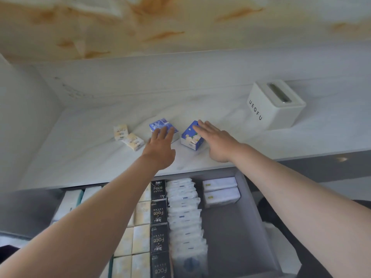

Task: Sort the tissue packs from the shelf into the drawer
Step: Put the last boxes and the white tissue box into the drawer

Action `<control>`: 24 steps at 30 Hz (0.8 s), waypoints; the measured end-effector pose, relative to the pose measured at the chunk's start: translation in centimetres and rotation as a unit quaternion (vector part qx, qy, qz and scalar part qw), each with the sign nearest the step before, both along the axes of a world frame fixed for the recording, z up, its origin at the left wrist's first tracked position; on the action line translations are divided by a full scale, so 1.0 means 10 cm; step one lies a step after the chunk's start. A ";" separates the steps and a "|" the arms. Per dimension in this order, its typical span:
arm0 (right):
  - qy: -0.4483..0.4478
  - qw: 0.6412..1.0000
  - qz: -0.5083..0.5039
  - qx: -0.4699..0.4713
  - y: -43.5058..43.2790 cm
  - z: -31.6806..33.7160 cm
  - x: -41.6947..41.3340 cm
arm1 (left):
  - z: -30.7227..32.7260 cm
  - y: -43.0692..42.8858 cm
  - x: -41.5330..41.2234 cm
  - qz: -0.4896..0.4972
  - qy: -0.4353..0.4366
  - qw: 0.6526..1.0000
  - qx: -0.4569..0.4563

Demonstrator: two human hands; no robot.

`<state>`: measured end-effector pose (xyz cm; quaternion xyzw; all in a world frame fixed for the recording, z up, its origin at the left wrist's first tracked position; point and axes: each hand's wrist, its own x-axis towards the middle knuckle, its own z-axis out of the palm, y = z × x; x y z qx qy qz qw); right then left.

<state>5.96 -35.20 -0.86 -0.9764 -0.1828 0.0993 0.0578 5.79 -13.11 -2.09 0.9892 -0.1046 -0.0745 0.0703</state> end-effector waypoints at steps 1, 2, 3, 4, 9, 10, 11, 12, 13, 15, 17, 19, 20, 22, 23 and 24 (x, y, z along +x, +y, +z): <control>0.007 1.000 0.009 -0.013 0.01 -0.02 0.02 | -0.03 0.02 -0.01 -0.004 0.003 1.000 -0.008; 0.004 1.000 0.013 -0.023 0.01 -0.05 0.04 | -0.06 0.02 -0.02 -0.006 -0.010 1.000 -0.019; -0.009 1.000 0.010 -0.025 0.02 -0.06 0.04 | -0.08 0.03 -0.05 -0.007 -0.038 0.999 -0.026; -0.027 0.999 0.006 -0.024 0.03 -0.08 0.05 | -0.09 0.03 -0.07 -0.009 -0.071 0.997 -0.023; -0.042 0.996 -0.029 0.080 0.07 -0.10 -0.02 | -0.12 0.01 -0.15 -0.031 -0.128 0.988 -0.077; -0.023 0.993 -0.040 0.109 0.06 -0.12 -0.05 | -0.14 0.01 -0.16 -0.031 -0.117 0.987 -0.106; 0.000 0.991 -0.049 0.127 0.04 -0.14 -0.09 | -0.15 0.00 -0.17 -0.029 -0.096 0.987 -0.126; 0.020 0.989 -0.054 0.135 0.02 -0.14 -0.12 | -0.14 0.00 -0.17 -0.024 -0.067 0.988 -0.136; 0.033 0.989 -0.055 0.133 0.00 -0.13 -0.16 | -0.12 -0.01 -0.17 -0.018 -0.040 0.989 -0.138; 0.035 0.991 -0.049 0.120 -0.04 -0.12 -0.23 | -0.07 -0.01 -0.17 -0.019 -0.022 0.991 -0.132; -0.001 0.993 -0.045 0.111 -0.07 -0.11 -0.30 | -0.02 0.00 -0.19 -0.031 -0.034 0.993 -0.113; -0.039 0.994 -0.039 0.095 -0.10 -0.08 -0.36 | 0.00 -0.01 -0.25 -0.048 -0.052 0.993 -0.093; -0.050 0.995 -0.032 0.081 -0.12 -0.07 -0.40 | 0.00 -0.02 -0.30 -0.055 -0.051 0.992 -0.102; -0.053 0.996 -0.015 0.067 -0.16 -0.05 -0.50 | -0.01 -0.08 -0.44 -0.074 -0.031 0.986 -0.143; -0.043 0.996 -0.008 0.075 -0.19 -0.03 -0.57 | -0.02 -0.12 -0.53 -0.090 -0.024 0.983 -0.159; -0.029 0.996 0.001 0.085 -0.21 -0.01 -0.64 | -0.04 -0.15 -0.61 -0.110 -0.027 0.979 -0.170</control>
